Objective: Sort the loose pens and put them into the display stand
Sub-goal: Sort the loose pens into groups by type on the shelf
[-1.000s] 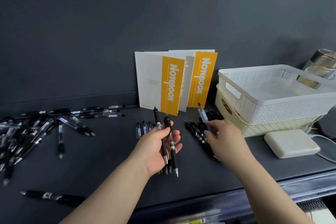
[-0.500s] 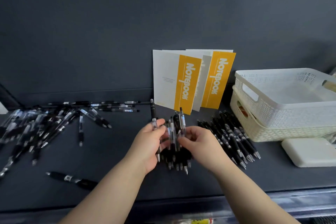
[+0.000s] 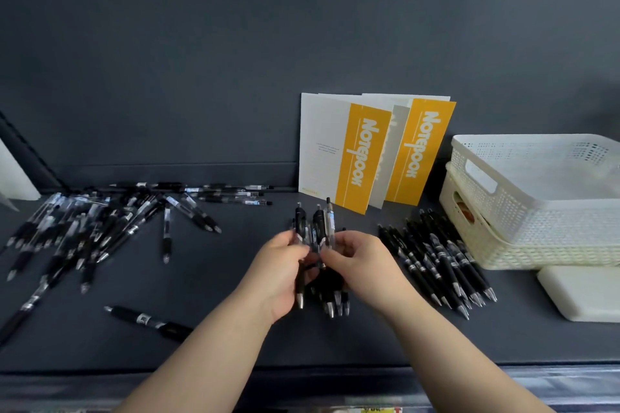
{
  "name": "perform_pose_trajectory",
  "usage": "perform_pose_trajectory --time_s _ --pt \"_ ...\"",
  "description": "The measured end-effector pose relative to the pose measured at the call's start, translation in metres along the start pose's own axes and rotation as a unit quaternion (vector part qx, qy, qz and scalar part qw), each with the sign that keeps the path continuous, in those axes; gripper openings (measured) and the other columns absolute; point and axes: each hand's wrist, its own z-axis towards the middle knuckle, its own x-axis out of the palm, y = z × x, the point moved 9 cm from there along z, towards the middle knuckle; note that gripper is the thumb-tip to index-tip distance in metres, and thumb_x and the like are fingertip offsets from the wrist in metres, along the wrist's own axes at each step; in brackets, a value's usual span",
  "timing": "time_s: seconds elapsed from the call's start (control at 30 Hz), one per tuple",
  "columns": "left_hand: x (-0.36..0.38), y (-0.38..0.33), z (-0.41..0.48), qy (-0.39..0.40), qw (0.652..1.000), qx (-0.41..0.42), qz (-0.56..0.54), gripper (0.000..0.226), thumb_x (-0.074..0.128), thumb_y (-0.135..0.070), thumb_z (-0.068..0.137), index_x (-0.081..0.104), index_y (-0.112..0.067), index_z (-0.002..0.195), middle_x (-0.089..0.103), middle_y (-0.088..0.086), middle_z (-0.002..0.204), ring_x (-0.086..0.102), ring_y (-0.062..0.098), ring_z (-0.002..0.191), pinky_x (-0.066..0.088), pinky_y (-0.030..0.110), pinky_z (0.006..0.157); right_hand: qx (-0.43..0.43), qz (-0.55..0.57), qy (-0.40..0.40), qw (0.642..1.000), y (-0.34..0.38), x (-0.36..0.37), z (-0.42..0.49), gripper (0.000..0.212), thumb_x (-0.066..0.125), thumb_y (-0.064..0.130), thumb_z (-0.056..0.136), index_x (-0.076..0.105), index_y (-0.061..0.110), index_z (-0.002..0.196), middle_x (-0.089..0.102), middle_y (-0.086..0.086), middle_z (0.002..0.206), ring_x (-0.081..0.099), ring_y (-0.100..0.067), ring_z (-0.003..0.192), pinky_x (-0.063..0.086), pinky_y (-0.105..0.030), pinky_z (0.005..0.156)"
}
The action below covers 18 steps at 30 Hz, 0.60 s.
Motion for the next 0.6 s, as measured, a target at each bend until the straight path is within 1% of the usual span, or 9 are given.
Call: perform_pose_trajectory --time_s 0.07,0.13,0.23,0.3,0.37,0.43,0.5,0.57,0.6 --pt "0.013 0.004 -0.005 0.039 0.998 -0.020 -0.052 0.020 0.046 -0.001 0.095 0.063 -0.003 0.106 0.068 0.013 0.091 0.063 0.022 0.076 0.051 0.033 0.061 -0.021 -0.008 0.010 1.000 0.008 0.004 -0.005 0.011 0.059 0.024 0.084 0.068 0.018 0.082 0.064 -0.007 0.067 0.053 -0.015 0.058 0.046 -0.034 0.056" --pt "0.015 0.006 -0.006 0.043 0.997 -0.031 -0.056 0.018 0.049 -0.003 0.094 0.062 -0.002 0.107 0.069 0.015 0.092 0.066 0.024 0.076 0.053 0.035 0.056 -0.028 -0.009 0.024 0.999 0.013 0.005 -0.007 0.012 0.057 0.019 0.086 0.068 0.020 0.082 0.061 0.000 0.064 0.052 -0.012 0.056 0.046 -0.032 0.055" --pt "0.002 0.002 -0.003 -0.006 0.999 -0.020 -0.045 0.015 0.051 0.001 0.093 0.060 -0.003 0.103 0.066 0.011 0.081 0.063 0.020 0.067 0.053 0.031 0.054 -0.031 -0.013 0.005 0.999 0.011 -0.007 -0.005 0.015 0.058 0.020 0.086 0.068 0.010 0.084 0.059 -0.003 0.061 0.049 -0.015 0.054 0.043 -0.034 0.051" --pt "-0.014 -0.004 0.002 -0.048 0.998 -0.006 -0.037 0.013 0.053 0.002 0.091 0.058 -0.003 0.103 0.062 0.008 0.079 0.062 0.018 0.065 0.053 0.027 0.054 -0.027 -0.088 -0.046 0.995 0.003 -0.025 -0.001 0.023 0.058 0.022 0.085 0.058 0.001 0.076 0.045 -0.003 0.058 0.040 -0.015 0.054 0.036 -0.033 0.052" --pt "-0.027 -0.009 0.005 -0.072 0.997 0.004 -0.029 0.009 0.052 0.002 0.091 0.057 -0.003 0.097 0.061 0.009 0.080 0.060 0.018 0.066 0.053 0.028 0.055 -0.008 -0.167 -0.067 0.984 -0.007 -0.036 0.001 0.028 0.059 0.023 0.087 0.047 0.005 0.069 0.037 -0.001 0.058 0.034 -0.014 0.053 0.030 -0.029 0.052" --pt "-0.032 -0.010 0.006 -0.077 0.997 0.003 -0.032 0.010 0.050 0.003 0.092 0.057 -0.004 0.088 0.059 0.010 0.080 0.058 0.018 0.067 0.052 0.031 0.058 0.007 -0.231 -0.050 0.972 -0.016 -0.035 0.000 0.029 0.058 0.026 0.089 0.045 0.010 0.069 0.039 0.002 0.061 0.036 -0.012 0.054 0.027 -0.023 0.048" --pt "-0.029 -0.009 0.005 -0.070 0.997 -0.006 -0.042 0.014 0.048 0.004 0.093 0.055 -0.005 0.086 0.059 0.012 0.081 0.057 0.019 0.068 0.051 0.033 0.061 0.012 -0.287 -0.026 0.957 -0.021 -0.028 0.000 0.027 0.055 0.028 0.090 0.044 0.015 0.069 0.042 0.003 0.065 0.043 -0.012 0.059 0.026 -0.020 0.047" --pt "-0.021 -0.006 0.003 -0.055 0.997 -0.016 -0.053 0.015 0.047 0.006 0.093 0.054 -0.006 0.087 0.059 0.014 0.082 0.057 0.021 0.070 0.051 0.036 0.064 -0.004 -0.299 -0.028 0.954 -0.017 -0.024 -0.002 0.023 0.051 0.026 0.093 0.049 0.014 0.074 0.044 0.002 0.073 0.050 -0.020 0.070 0.031 -0.023 0.052" --pt "-0.015 -0.005 0.001 -0.044 0.997 -0.020 -0.055 0.015 0.047 0.007 0.092 0.054 -0.006 0.089 0.060 0.014 0.082 0.058 0.022 0.071 0.052 0.037 0.065 -0.017 -0.288 -0.044 0.956 -0.012 -0.025 -0.004 0.019 0.049 0.026 0.094 0.056 0.014 0.082 0.048 0.000 0.081 0.053 -0.021 0.074 0.036 -0.025 0.058"
